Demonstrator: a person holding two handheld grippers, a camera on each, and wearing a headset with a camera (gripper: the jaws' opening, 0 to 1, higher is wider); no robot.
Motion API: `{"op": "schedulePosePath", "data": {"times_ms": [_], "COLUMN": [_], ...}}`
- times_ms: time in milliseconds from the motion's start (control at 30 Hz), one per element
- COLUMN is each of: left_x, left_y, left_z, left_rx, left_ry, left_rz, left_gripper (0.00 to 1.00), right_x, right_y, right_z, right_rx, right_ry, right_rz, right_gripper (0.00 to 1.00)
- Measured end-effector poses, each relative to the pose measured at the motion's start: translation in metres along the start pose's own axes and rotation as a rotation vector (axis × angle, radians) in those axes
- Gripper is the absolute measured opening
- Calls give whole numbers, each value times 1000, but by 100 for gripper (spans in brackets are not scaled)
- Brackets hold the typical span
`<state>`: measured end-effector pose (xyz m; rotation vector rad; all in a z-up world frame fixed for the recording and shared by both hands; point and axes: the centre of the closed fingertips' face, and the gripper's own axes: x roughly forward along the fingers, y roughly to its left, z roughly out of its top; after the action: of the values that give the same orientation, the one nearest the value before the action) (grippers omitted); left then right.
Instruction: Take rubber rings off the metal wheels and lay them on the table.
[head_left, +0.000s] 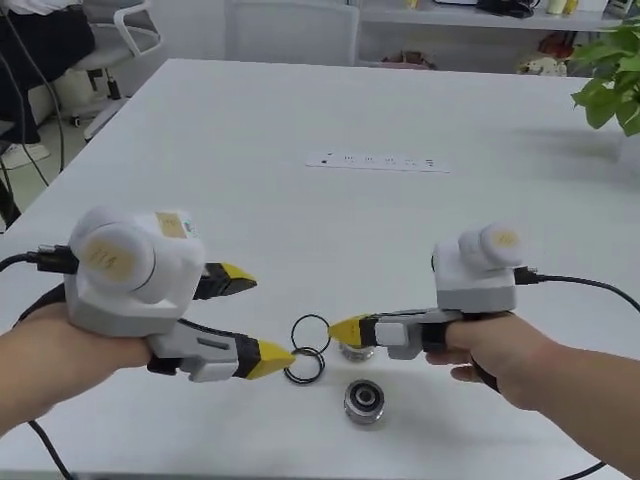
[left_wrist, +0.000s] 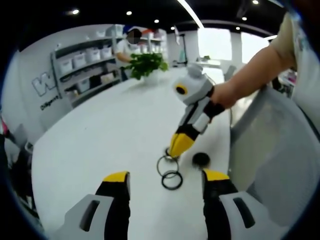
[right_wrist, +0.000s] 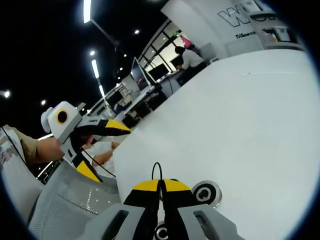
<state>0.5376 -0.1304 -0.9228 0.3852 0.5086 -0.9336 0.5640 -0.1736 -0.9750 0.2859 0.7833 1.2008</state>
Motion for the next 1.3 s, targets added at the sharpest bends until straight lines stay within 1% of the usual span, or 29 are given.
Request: {"op": "schedulePosePath", "data": {"times_ms": [367, 500, 767, 1300], "left_x": [-12, -14, -14, -11], "left_y": [4, 5, 6, 5], "left_z": [-11, -15, -19, -23], "left_rx": [-18, -27, -37, -45], "left_ry": [8, 11, 16, 23], "left_rz": [24, 29, 31, 25], "left_gripper": [60, 60, 60, 59], "right_x": [12, 14, 16, 17], "right_y": [0, -2, -8, -14], "right_z": [-12, -16, -23, -29], "right_rx": [16, 27, 48, 59], "right_ry": [45, 60, 86, 104], "right_rz": [9, 1, -14, -44], "right_gripper": [0, 0, 0, 0]}}
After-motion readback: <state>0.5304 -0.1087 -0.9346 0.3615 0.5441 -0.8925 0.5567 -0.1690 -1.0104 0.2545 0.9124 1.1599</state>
